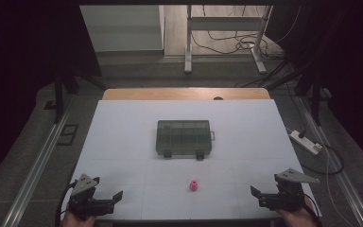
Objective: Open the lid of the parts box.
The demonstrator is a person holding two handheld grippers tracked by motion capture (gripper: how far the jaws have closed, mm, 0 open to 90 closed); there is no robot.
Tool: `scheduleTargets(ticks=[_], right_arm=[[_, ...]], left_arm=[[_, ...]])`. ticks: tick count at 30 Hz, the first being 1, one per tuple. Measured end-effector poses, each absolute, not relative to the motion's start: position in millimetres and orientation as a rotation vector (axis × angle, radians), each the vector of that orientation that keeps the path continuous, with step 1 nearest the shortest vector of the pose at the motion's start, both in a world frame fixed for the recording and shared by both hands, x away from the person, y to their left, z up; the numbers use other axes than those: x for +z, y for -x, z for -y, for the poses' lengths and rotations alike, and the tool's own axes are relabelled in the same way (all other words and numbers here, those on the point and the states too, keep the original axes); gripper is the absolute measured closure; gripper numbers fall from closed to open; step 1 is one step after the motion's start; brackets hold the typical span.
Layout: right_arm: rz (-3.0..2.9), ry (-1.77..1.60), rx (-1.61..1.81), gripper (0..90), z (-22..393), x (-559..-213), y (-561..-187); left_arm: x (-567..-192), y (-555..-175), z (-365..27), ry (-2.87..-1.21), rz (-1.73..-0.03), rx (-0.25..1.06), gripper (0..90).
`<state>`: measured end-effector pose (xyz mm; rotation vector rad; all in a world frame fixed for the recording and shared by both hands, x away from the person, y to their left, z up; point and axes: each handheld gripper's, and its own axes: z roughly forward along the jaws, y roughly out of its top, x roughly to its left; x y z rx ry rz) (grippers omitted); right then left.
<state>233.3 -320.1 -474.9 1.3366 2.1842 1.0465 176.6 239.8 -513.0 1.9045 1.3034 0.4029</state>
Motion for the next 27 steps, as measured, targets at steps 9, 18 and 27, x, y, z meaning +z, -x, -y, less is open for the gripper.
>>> scheduleTargets(ticks=[9,18,27], right_arm=[[-2.193,-1.338,1.056,0.0,320.7,-474.9,-233.6],[-2.2,-1.342,1.06,0.0,321.2,-475.0,-234.2],[-2.219,-1.335,1.046,0.0,319.3,-475.4,-235.6]], left_arm=[[-512.9,-176.7,-239.2,-1.914,-1.298,0.406,0.0],[-513.1,-177.9,-239.0,-1.919,-1.3,0.39,0.0],[-512.7,-179.4,-238.6,-1.916,-1.274,0.389,0.0]])
